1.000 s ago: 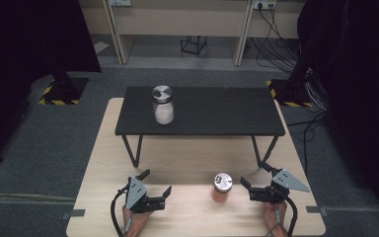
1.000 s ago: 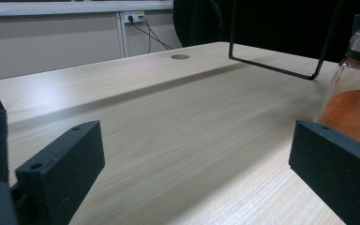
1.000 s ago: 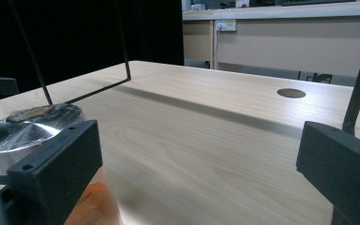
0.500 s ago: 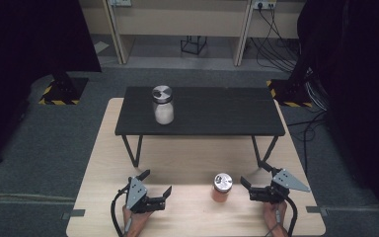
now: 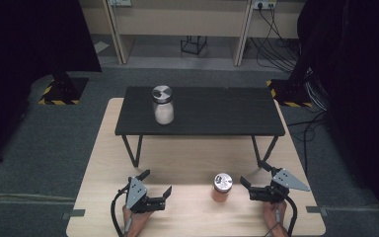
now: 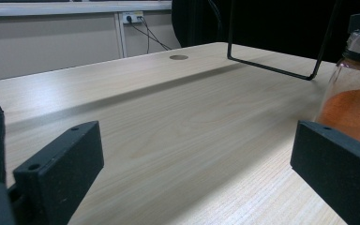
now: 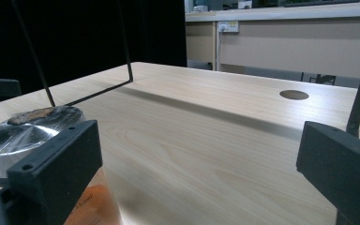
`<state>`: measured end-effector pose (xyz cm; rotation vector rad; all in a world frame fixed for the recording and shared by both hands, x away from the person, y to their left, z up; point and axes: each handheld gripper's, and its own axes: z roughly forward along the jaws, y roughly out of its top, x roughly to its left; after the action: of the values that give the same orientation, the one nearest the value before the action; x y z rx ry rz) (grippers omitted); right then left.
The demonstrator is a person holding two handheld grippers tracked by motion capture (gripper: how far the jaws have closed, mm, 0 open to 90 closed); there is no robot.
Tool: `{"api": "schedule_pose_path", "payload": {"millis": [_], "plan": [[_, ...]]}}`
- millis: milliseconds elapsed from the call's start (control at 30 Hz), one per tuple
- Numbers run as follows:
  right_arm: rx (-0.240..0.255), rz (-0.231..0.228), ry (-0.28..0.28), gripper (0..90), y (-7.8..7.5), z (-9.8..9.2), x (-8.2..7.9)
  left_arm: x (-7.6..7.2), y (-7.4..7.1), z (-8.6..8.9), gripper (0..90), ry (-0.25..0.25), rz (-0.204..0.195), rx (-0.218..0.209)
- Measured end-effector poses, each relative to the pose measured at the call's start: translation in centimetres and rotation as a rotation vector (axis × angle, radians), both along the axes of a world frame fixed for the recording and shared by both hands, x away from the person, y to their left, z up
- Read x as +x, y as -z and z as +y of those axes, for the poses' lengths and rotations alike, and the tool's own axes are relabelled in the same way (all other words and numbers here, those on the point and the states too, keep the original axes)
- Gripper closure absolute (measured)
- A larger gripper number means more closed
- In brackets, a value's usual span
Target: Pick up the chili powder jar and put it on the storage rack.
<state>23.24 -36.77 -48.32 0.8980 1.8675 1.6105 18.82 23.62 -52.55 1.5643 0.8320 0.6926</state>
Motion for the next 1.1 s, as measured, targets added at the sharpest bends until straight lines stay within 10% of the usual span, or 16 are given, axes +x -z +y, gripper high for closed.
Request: {"api": "schedule_pose_path", "payload": {"millis": [1100], "plan": [[0.028, -0.045, -0.128, 0.6, 0.06, -0.39, -0.25, 0.08, 0.01, 0.07, 1.8, 0.007, 0.002, -0.004]]}}
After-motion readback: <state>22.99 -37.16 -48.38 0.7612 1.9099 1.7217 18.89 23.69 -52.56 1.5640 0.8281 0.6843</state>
